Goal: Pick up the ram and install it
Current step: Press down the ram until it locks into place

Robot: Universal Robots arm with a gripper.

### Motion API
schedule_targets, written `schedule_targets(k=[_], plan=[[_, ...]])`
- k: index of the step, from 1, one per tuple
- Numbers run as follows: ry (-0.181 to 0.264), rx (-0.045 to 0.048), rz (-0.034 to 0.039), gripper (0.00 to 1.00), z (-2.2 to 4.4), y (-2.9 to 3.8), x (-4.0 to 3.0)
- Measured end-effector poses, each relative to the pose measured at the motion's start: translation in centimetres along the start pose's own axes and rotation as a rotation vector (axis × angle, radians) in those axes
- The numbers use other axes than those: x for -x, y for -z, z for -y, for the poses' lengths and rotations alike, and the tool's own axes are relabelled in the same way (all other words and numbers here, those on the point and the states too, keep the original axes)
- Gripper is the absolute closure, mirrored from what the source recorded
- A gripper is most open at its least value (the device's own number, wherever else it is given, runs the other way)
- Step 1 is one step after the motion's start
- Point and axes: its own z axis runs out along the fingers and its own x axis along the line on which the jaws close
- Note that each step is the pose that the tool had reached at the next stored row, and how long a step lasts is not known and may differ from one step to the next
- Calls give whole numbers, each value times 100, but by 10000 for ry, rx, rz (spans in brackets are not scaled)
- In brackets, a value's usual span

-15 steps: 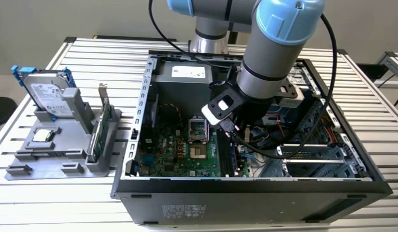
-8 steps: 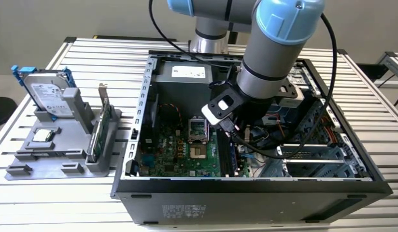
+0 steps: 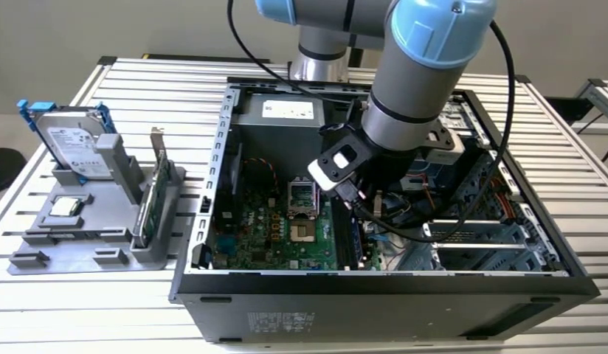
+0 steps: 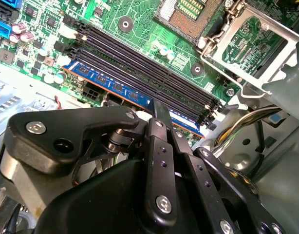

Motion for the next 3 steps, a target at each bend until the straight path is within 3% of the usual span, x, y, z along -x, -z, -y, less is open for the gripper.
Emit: schedule_targets(k=[3], plan=[[0,0,0,100,0,0,0]])
